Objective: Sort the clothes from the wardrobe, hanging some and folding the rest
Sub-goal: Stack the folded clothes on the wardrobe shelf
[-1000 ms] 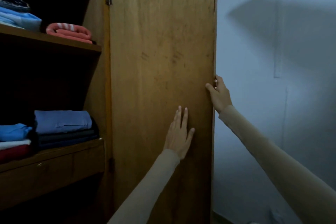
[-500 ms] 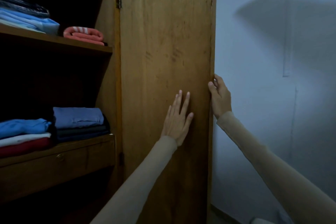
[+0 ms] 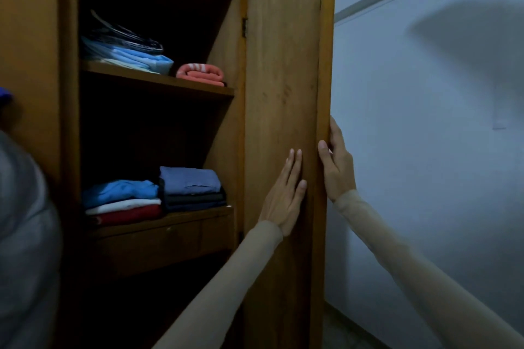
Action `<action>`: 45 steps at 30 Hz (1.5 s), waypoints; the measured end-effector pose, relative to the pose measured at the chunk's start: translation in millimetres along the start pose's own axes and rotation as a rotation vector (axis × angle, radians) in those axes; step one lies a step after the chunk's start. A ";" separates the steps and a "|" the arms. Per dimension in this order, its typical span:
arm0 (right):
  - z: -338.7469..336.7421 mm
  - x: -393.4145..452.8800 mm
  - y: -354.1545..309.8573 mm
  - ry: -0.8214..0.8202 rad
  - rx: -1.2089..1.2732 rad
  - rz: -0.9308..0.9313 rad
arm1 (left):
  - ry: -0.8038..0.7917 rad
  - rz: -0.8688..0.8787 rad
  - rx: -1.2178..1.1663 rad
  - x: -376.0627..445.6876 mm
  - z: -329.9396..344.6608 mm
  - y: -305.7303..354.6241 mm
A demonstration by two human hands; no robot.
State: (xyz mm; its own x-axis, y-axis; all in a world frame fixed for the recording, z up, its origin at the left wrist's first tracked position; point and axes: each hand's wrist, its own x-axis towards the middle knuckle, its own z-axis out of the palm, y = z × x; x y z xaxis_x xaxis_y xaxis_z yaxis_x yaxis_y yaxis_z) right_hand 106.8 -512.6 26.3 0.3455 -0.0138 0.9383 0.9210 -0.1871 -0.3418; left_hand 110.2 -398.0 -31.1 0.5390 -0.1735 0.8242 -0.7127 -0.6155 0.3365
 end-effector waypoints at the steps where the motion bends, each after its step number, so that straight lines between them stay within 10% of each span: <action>1: 10.3 -2.6 -5.6 -0.001 0.009 -0.011 | 0.000 -0.018 -0.009 -5.9 -11.8 0.0; 15: 179.8 -25.1 -65.7 -0.127 0.159 -0.094 | 0.194 -0.211 0.354 -92.8 -197.4 -45.9; 29: 282.0 -21.7 -59.6 -0.642 0.026 -0.125 | 0.251 -0.655 -0.013 -125.2 -263.0 -106.2; 45: 371.8 -0.3 32.8 -0.614 -0.329 -0.271 | 0.360 -0.465 1.000 -84.4 -269.1 -195.6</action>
State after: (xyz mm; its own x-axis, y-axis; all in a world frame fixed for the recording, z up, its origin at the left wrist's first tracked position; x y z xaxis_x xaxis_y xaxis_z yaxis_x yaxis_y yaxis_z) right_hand 204.0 -153.5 -4.5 0.2412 0.6080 0.7564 0.9200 -0.3913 0.0211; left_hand 83.3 -56.1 -43.9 0.3820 0.3586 0.8517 0.2802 -0.9232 0.2630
